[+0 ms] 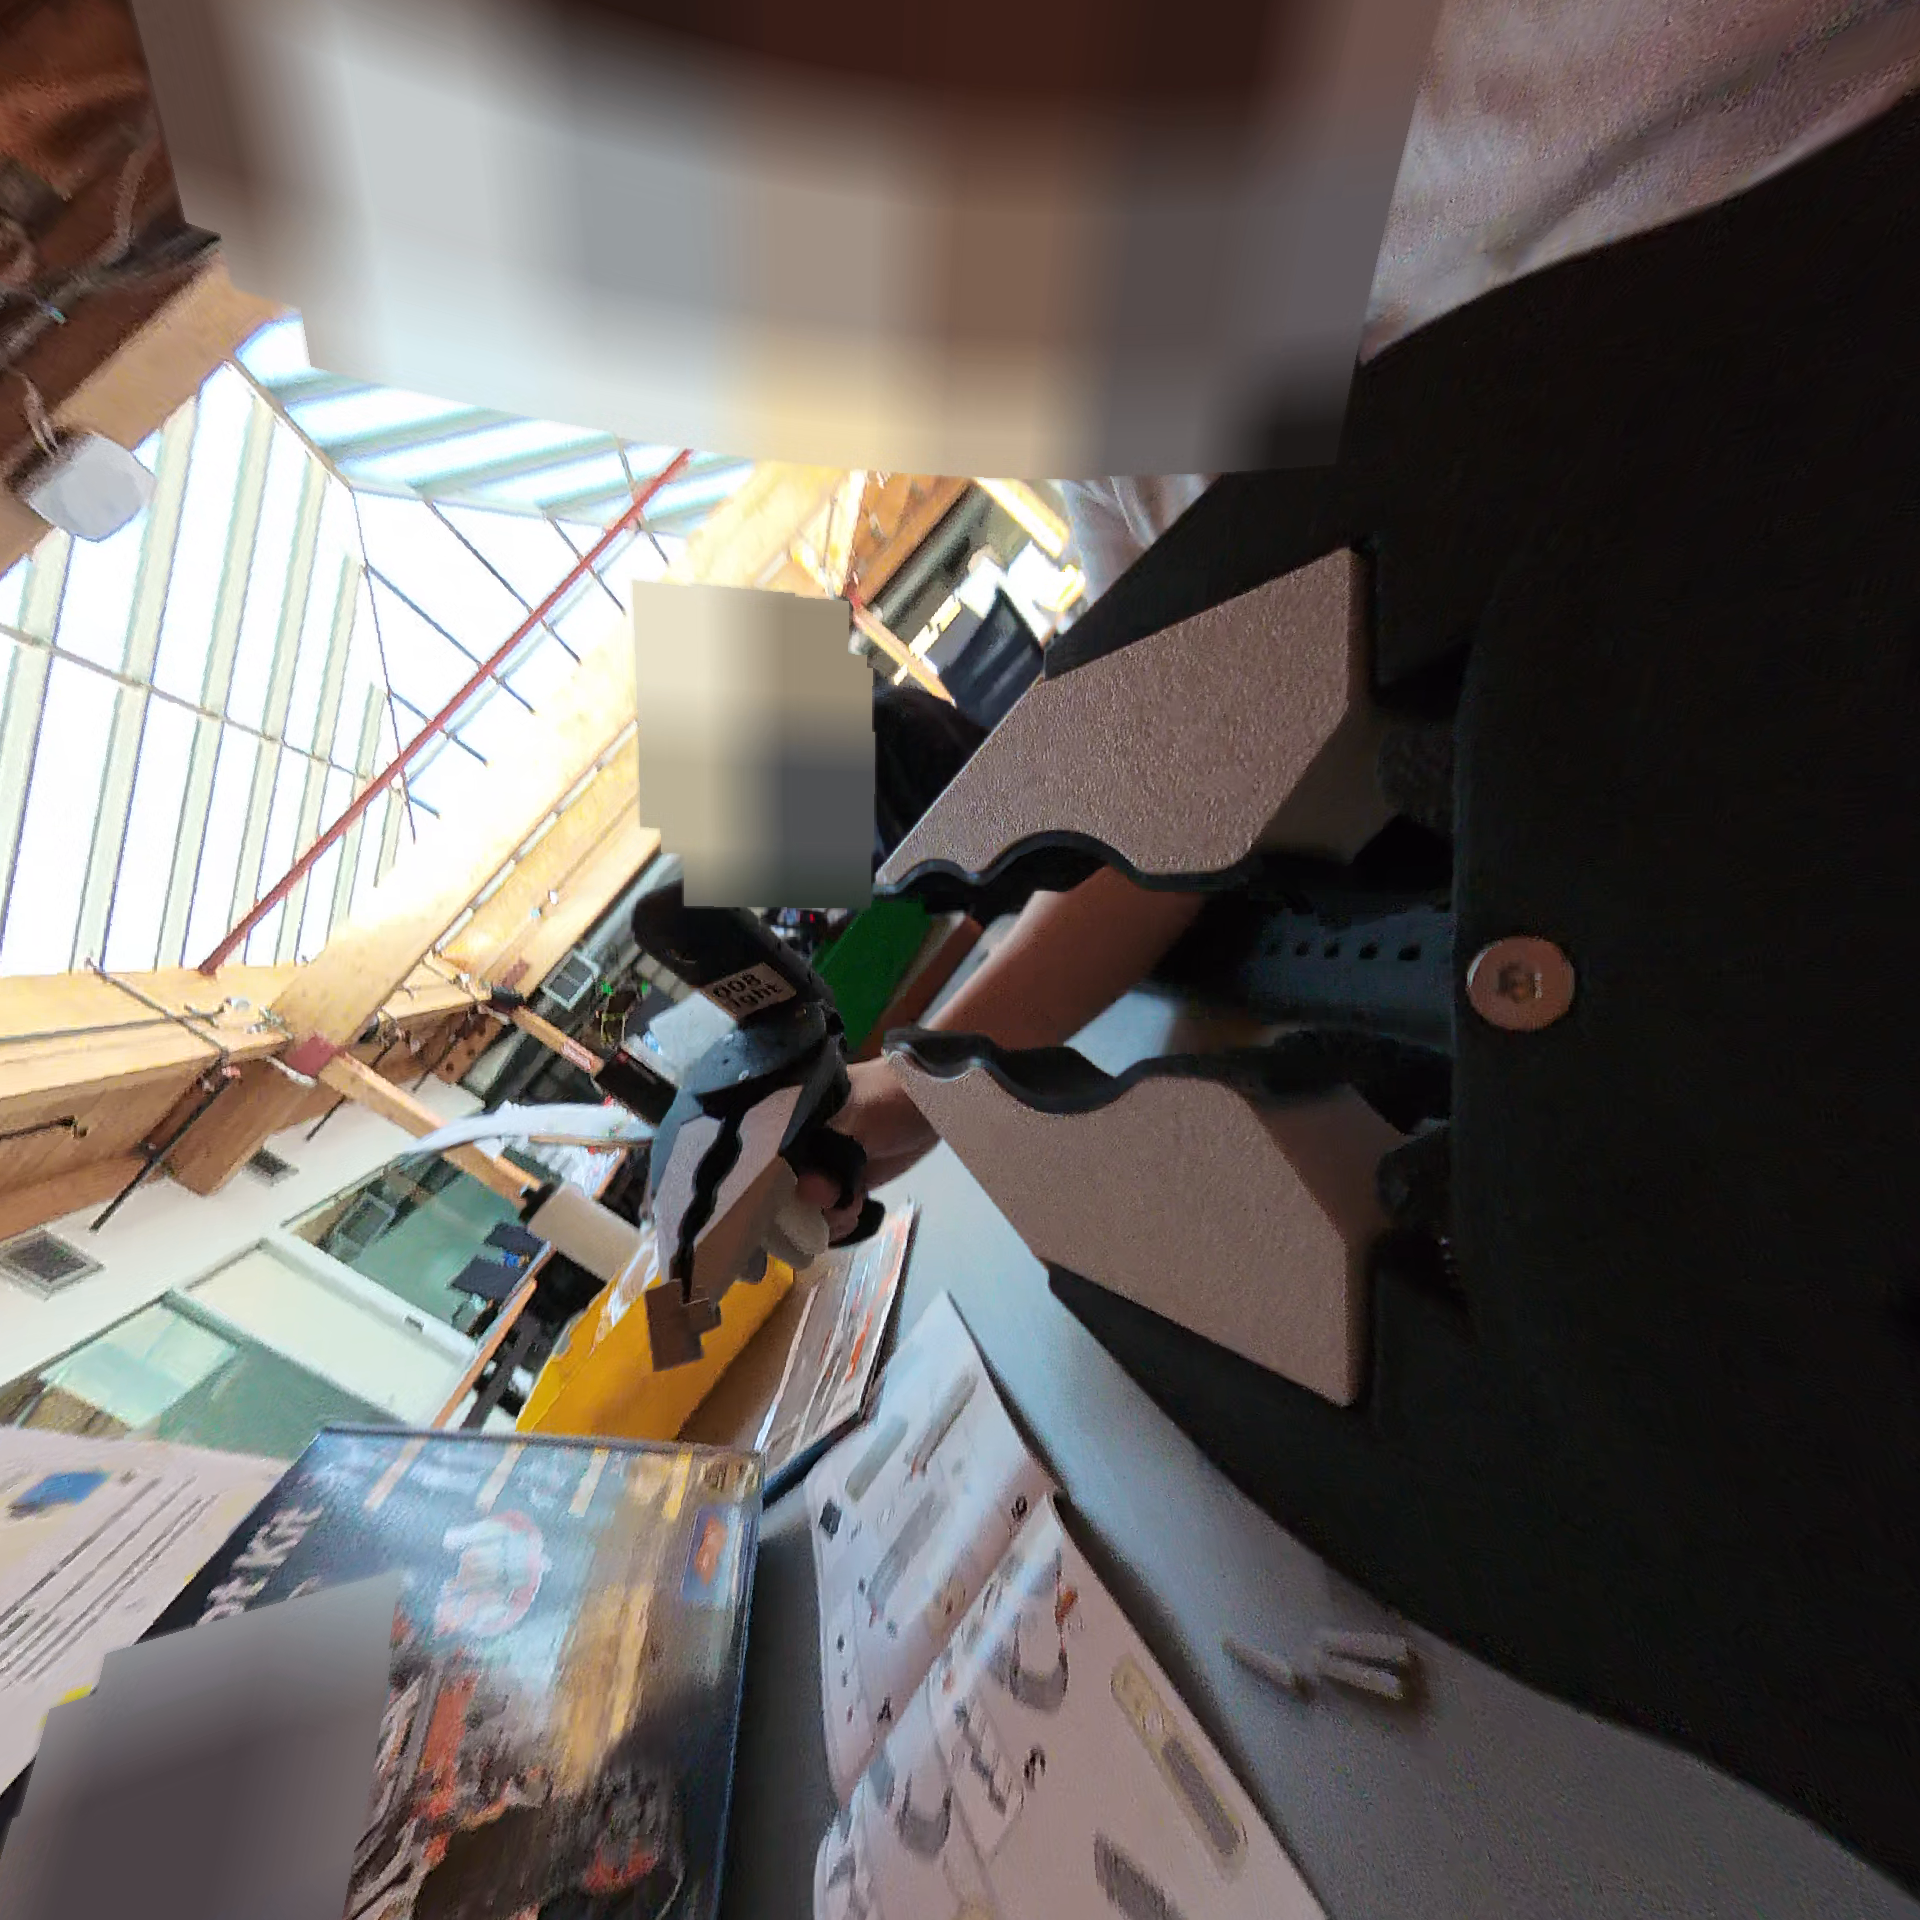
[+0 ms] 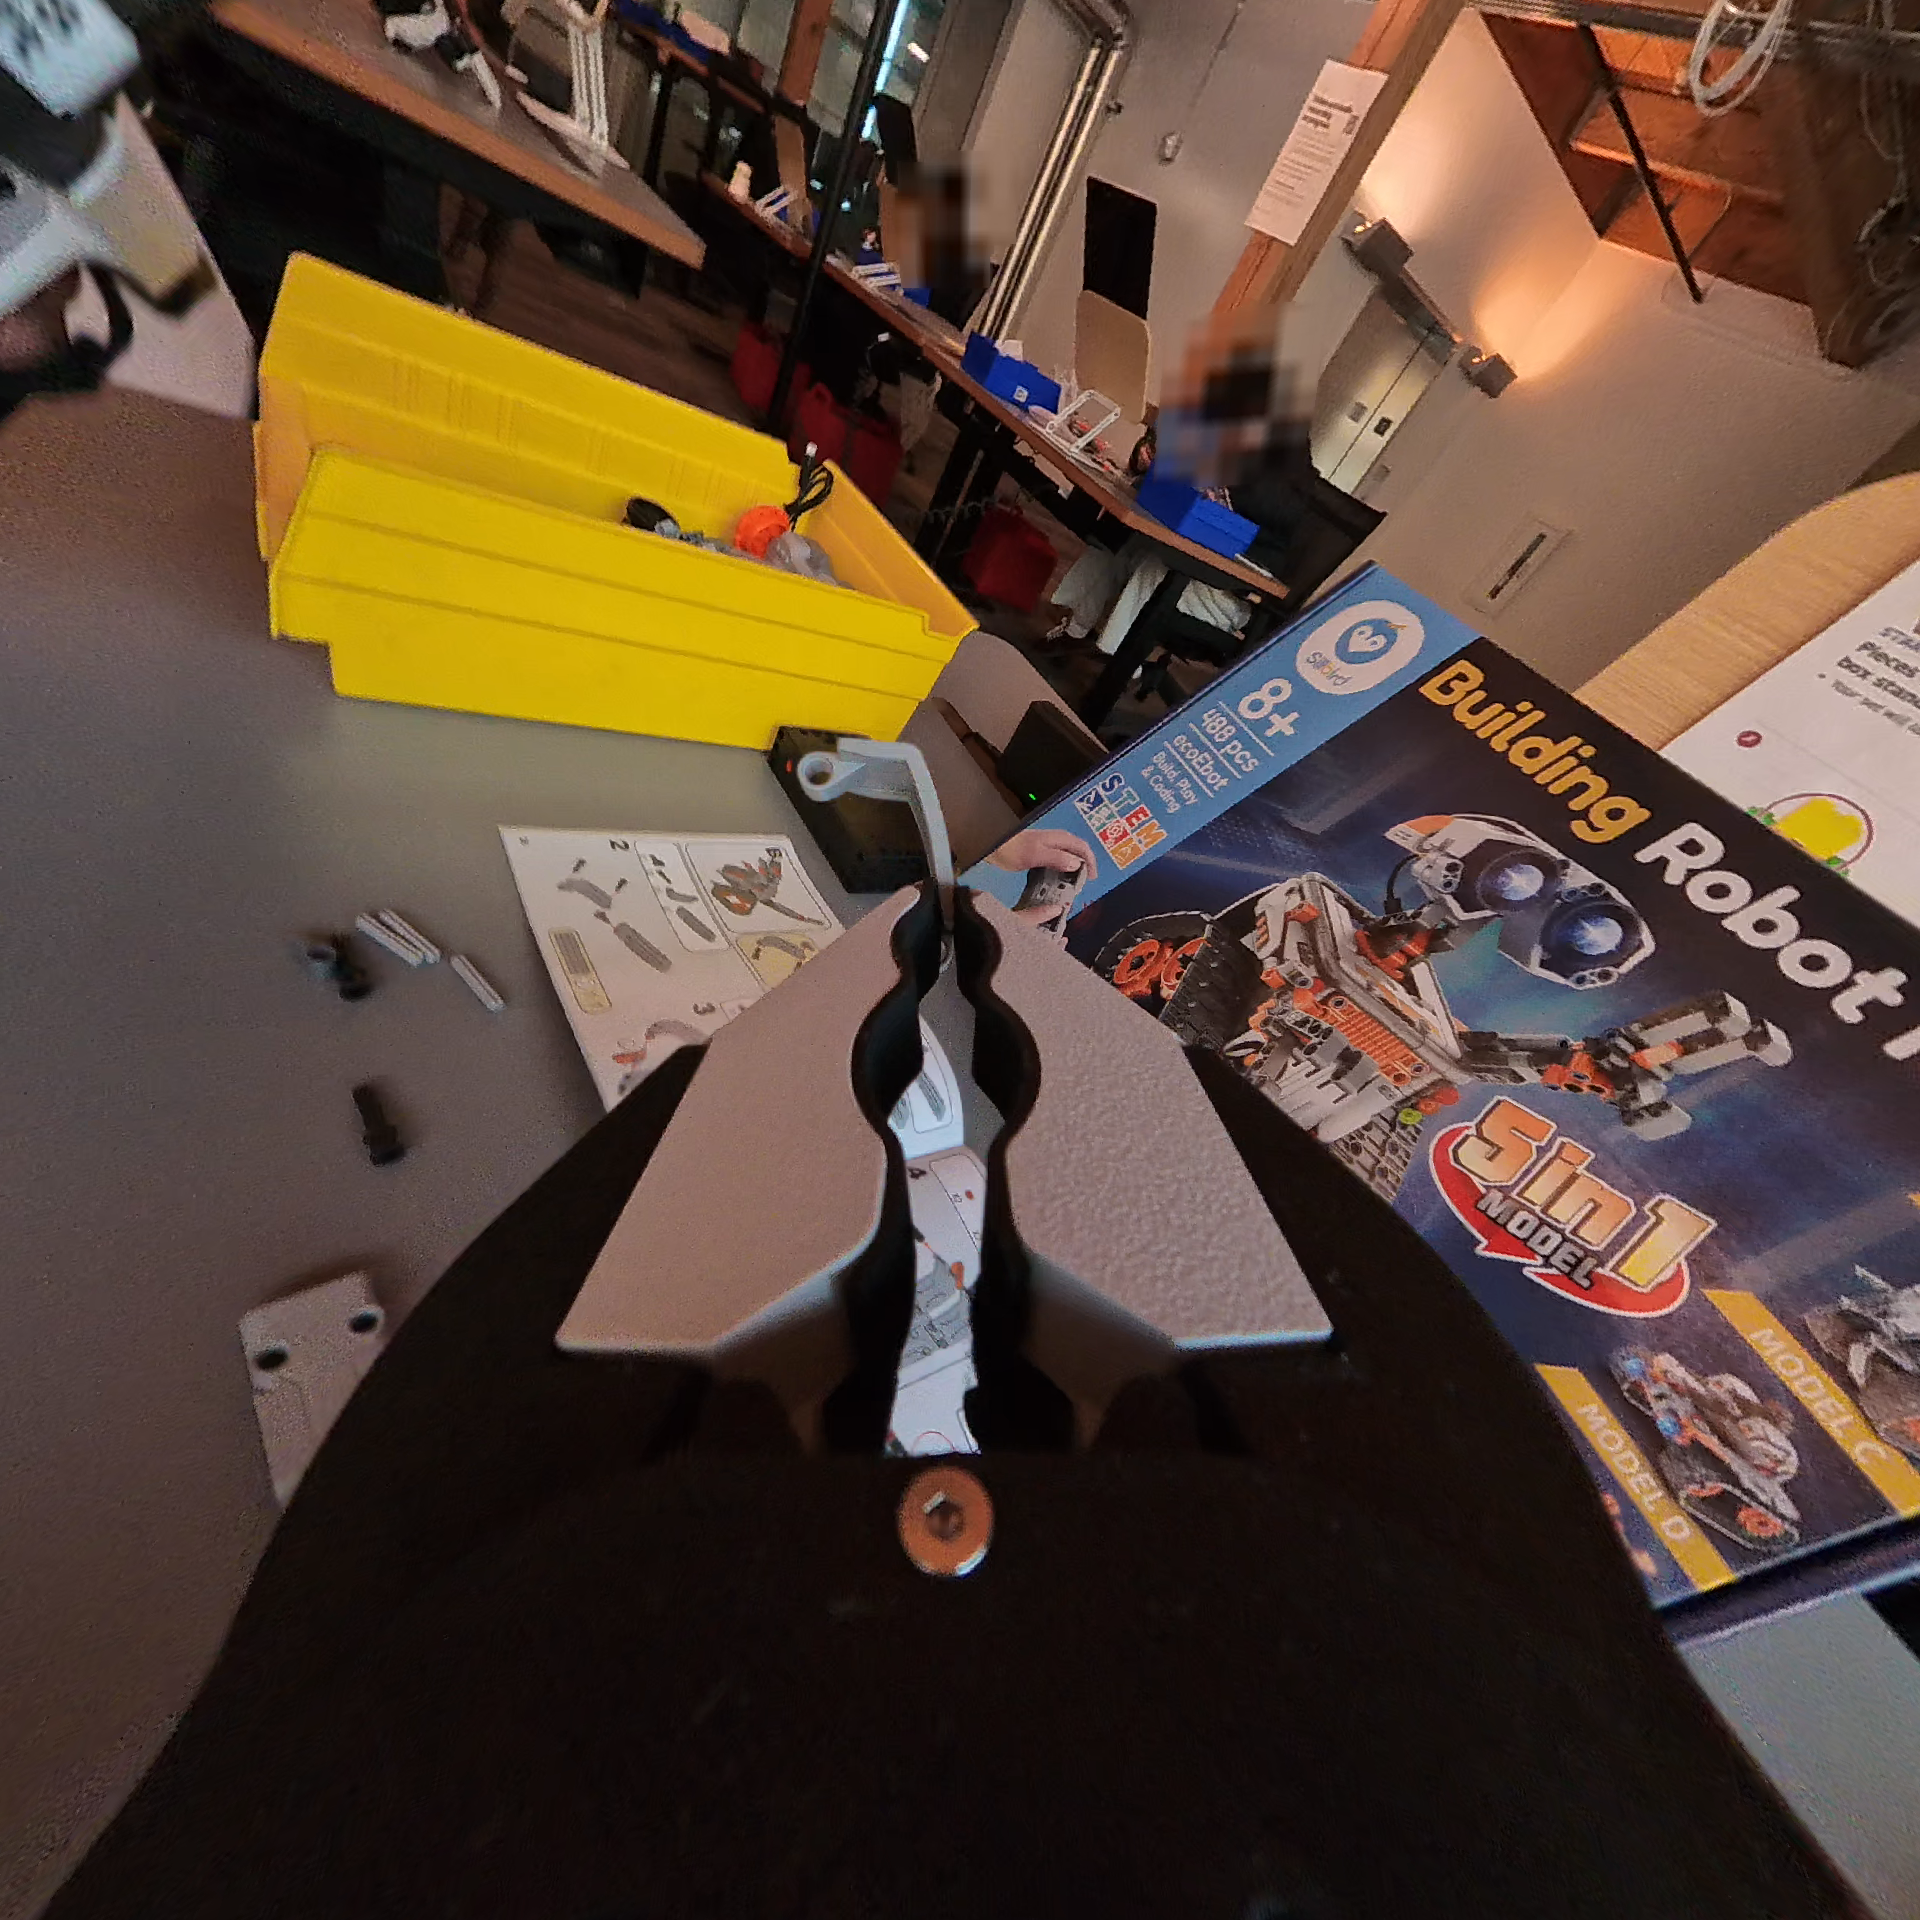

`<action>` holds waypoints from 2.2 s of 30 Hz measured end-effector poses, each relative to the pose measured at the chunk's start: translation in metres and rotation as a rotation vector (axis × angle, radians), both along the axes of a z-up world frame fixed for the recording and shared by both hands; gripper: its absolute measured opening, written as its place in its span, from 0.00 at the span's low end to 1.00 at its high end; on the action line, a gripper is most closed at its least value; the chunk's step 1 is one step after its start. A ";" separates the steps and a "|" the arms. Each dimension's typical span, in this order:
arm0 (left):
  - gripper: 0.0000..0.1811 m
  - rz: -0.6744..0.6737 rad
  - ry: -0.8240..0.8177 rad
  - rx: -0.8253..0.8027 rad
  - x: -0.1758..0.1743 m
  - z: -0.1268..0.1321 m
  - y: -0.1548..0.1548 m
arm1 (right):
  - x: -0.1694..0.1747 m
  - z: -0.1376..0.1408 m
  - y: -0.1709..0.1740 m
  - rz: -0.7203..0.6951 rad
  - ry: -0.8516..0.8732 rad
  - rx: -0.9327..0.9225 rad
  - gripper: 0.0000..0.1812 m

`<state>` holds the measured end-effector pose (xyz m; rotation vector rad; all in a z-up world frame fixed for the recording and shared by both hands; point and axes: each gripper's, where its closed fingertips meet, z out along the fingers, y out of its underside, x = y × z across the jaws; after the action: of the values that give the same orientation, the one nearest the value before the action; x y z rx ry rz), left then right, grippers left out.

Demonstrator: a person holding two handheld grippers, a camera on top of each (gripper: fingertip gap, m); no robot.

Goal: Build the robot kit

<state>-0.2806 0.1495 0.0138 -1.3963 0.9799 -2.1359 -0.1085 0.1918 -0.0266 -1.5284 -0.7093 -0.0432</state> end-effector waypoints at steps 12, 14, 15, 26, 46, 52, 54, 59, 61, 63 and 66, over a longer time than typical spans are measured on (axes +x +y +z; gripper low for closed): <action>0.17 0.269 0.300 0.519 0.022 -0.029 0.026 | -0.019 -0.020 0.003 0.076 -0.090 -0.043 0.00; 0.19 0.249 0.320 0.551 0.039 -0.030 0.029 | -0.025 -0.022 0.001 0.079 -0.141 -0.043 0.00; 0.21 0.231 0.336 0.556 0.048 -0.031 0.031 | -0.028 -0.023 0.000 0.086 -0.165 -0.043 0.00; 0.33 -0.069 0.485 0.463 0.117 -0.035 0.045 | -0.039 -0.025 0.002 0.092 -0.211 -0.009 0.00; 0.15 -0.326 0.740 0.489 0.122 -0.085 0.032 | -0.042 -0.037 0.003 0.111 -0.184 -0.064 0.00; 0.15 -0.310 0.736 0.454 0.121 -0.080 0.035 | -0.044 -0.033 0.005 0.109 -0.121 -0.044 0.00; 0.15 -0.305 0.724 0.409 0.119 -0.075 0.037 | -0.044 -0.027 0.006 0.097 -0.083 -0.022 0.05; 0.15 -0.181 0.749 0.335 0.111 -0.065 0.065 | -0.040 -0.034 -0.003 0.105 -0.078 -0.121 0.12; 0.15 -0.166 0.742 0.280 0.107 -0.059 0.069 | -0.053 -0.050 -0.013 0.172 -0.107 -0.240 0.12; 0.15 -0.147 0.746 0.258 0.105 -0.058 0.073 | -0.065 -0.065 -0.017 0.212 -0.092 -0.340 0.12; 0.15 -0.134 0.764 0.243 0.105 -0.062 0.077 | -0.075 -0.095 -0.021 0.269 -0.072 -0.498 0.12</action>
<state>-0.1760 0.2264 -0.0481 -2.1039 1.5719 -1.4752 -0.1831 0.1710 -0.1217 -1.8938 -1.0313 0.3027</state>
